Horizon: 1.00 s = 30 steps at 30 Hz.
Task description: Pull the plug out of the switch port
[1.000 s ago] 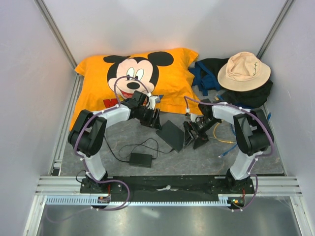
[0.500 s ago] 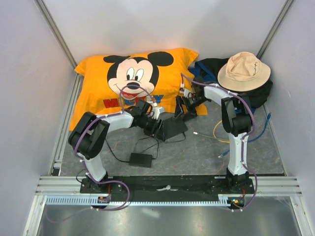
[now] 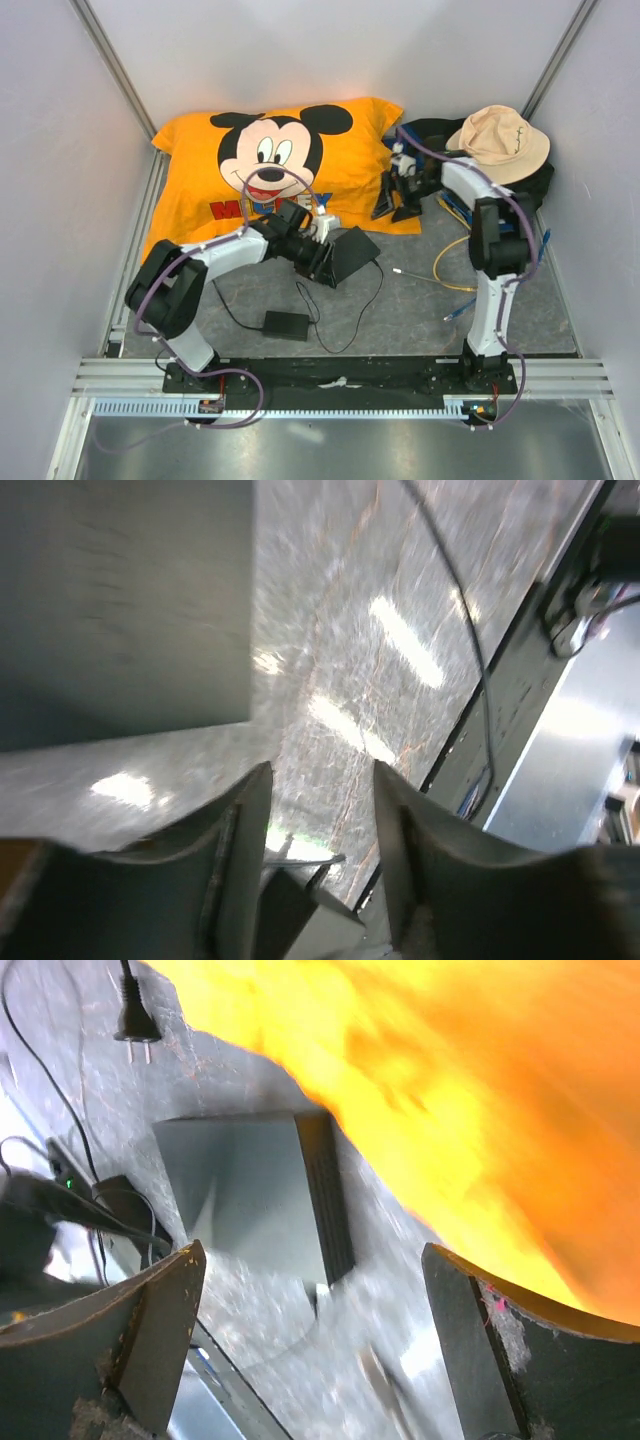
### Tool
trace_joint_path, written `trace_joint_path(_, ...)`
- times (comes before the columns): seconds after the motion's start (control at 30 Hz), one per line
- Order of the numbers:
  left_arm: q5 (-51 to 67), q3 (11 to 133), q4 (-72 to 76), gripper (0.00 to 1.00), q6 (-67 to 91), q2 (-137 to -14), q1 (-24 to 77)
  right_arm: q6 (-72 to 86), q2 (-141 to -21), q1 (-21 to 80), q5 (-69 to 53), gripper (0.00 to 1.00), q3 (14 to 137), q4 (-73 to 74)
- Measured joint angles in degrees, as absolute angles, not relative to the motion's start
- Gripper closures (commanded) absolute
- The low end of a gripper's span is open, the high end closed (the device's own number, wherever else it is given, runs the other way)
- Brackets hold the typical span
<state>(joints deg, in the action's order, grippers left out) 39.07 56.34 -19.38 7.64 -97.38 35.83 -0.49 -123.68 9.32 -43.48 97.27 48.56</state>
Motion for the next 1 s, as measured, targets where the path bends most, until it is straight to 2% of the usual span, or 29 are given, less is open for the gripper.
trace_joint_path(0.03,39.11,56.36,-19.38,0.69,7.44,-95.96,34.72,-0.84,-120.66,7.68,-43.03,0.02,95.57,48.14)
trace_joint_path(0.1,39.27,57.01,-19.62,0.83,6.94,-94.59,33.01,-0.91,-114.83,5.19,-43.0,0.03,91.92,48.14)
trace_joint_path(0.13,39.38,57.6,-19.62,0.94,6.87,-94.59,32.49,-0.89,-111.39,4.16,-43.29,0.05,89.41,48.18)
trace_joint_path(0.17,39.51,58.57,-19.62,0.97,6.59,-95.07,32.12,-0.8,-109.03,3.75,-43.72,0.07,87.53,48.47)
trace_joint_path(0.3,40.73,64.03,-19.31,0.98,6.37,-100.05,32.01,-0.51,-104.42,4.86,-46.09,0.22,77.3,47.53)
trace_joint_path(0.37,40.71,66.5,-19.18,0.98,6.35,-102.98,32.16,-0.3,-106.41,5.56,-46.96,0.28,72.99,47.68)
trace_joint_path(0.4,40.16,67.64,-19.2,0.98,6.35,-104.33,32.25,-0.3,-107.79,5.91,-47.2,0.37,71.81,47.75)
trace_joint_path(0.43,39.24,68.49,-19.2,0.98,6.35,-105.51,32.29,-0.3,-109.4,6.0,-47.51,0.4,71.09,47.97)
trace_joint_path(0.57,34.24,70.26,-19.64,0.98,5.89,-108.01,32.51,-0.64,-114.28,5.85,-49.54,0.41,71.09,48.1)
trace_joint_path(0.93,22.24,72.79,-20.51,0.98,3.75,-109.89,37.43,0.58,-118.1,5.78,-52.25,0.43,70.59,45.74)
trace_joint_path(1.0,20.51,72.88,-20.05,0.98,3.66,-109.89,38.09,1.67,-118.1,5.78,-52.71,0.48,69.95,45.41)
